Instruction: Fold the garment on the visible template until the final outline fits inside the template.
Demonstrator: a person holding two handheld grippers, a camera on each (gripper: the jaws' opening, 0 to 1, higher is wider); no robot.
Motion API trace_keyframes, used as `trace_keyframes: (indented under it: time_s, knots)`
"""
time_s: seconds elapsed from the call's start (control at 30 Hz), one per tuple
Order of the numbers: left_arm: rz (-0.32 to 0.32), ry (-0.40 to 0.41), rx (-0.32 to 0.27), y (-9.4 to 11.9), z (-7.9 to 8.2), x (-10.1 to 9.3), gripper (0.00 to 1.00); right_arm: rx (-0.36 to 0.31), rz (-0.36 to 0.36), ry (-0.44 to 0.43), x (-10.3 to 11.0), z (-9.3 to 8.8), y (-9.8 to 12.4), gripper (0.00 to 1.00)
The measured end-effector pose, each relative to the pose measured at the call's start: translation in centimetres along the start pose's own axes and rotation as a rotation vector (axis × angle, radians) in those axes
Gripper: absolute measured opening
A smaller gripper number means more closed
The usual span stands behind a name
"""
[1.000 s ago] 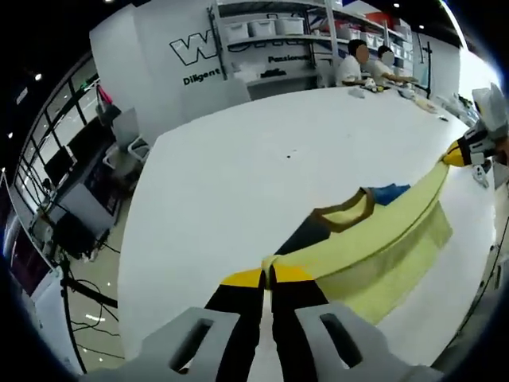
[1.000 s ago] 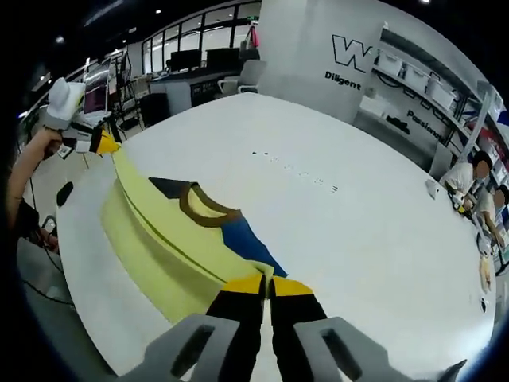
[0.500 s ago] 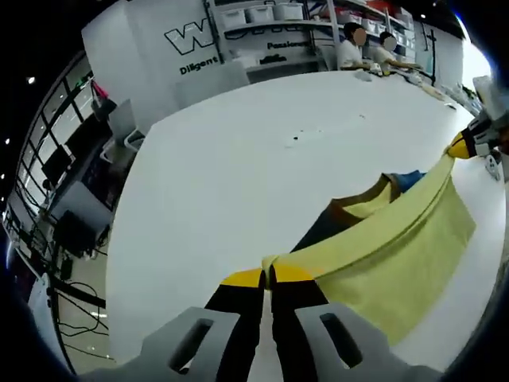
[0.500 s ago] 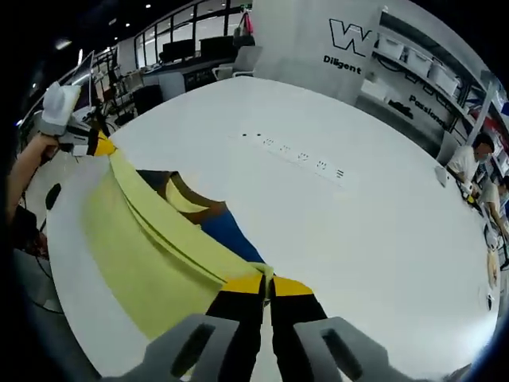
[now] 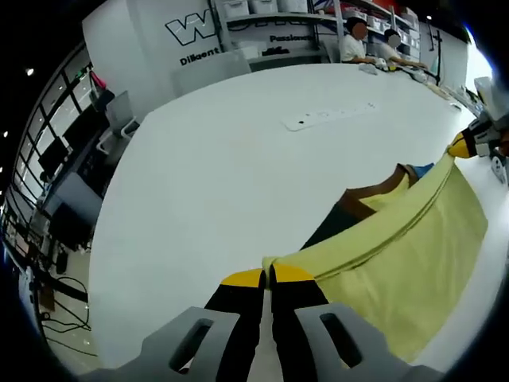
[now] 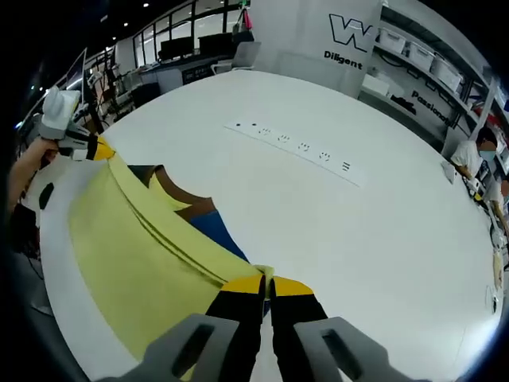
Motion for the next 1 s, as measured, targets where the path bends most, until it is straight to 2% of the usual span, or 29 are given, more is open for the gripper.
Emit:
trace_keyframes:
  time_s: [0.07,0.23,0.3,0.4,0.5,0.53,0.63,0.7,0.8,0.83,0.87,0.9,0.93,1.0]
  knots:
    - [0.001,-0.008,0.012,-0.4,-0.2,-0.1,0.06,0.008,-0.006,-0.004,0.0,-0.3,-0.4,0.0]
    - [0.013,-0.041,-0.001,-0.8,0.2,0.0,0.06,0.014,-0.024,-0.036,-0.2,-0.9,-1.2,0.0]
    - [0.018,-0.044,-0.003,-0.8,0.2,0.1,0.07,-0.005,-0.048,-0.057,-0.6,-0.9,-1.2,0.0]
    - [0.022,-0.027,-0.037,-0.6,0.4,0.5,0.08,-0.011,-0.078,-0.093,-1.3,-1.1,-0.9,0.01]
    - [0.025,-0.027,-0.052,-0.2,0.1,0.7,0.16,-0.043,-0.086,-0.082,-1.9,-1.2,-0.5,0.07]
    - [0.032,-0.056,-0.072,0.2,0.2,0.8,0.19,-0.087,-0.061,-0.031,-1.8,-1.0,-0.1,0.1]
    - [-0.012,-0.139,-0.137,1.0,0.7,0.5,0.25,-0.133,-0.03,0.068,-1.6,-1.3,0.4,0.21]
    - [-0.021,-0.126,-0.146,1.4,0.3,0.5,0.29,-0.14,-0.008,0.118,-1.1,-1.7,0.6,0.26]
    - [-0.051,-0.142,-0.173,1.6,0.2,0.3,0.35,-0.151,0.004,0.169,-0.7,-2.1,0.7,0.28]
    - [-0.059,-0.14,-0.169,1.7,-0.2,0.4,0.38,-0.163,0.0,0.233,-0.4,-2.4,0.6,0.28]
    - [-0.069,-0.197,-0.168,1.5,-0.4,0.1,0.4,-0.17,-0.016,0.295,-0.3,-2.5,0.5,0.28]
    - [-0.071,-0.207,-0.166,1.5,-0.4,0.1,0.41,-0.171,-0.018,0.315,-0.1,-2.5,0.4,0.27]
    - [-0.078,-0.267,-0.158,1.4,-0.6,-0.1,0.43,-0.185,-0.019,0.337,0.1,-2.3,0.2,0.27]
    - [-0.075,-0.318,-0.142,1.2,-1.0,-0.3,0.44,-0.18,-0.018,0.344,0.3,-2.3,-0.2,0.26]
Point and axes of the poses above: the point that each gripper's makers call its tool centre point, and the gripper's own axes: y roughly backward along the fingers, x roughly to its left, z roughly out of its top, the point moved 3 cm from there along y, roughly backward along the fingers, and after that the axes turned 13 degrees about -z, right-handed, at the moved point
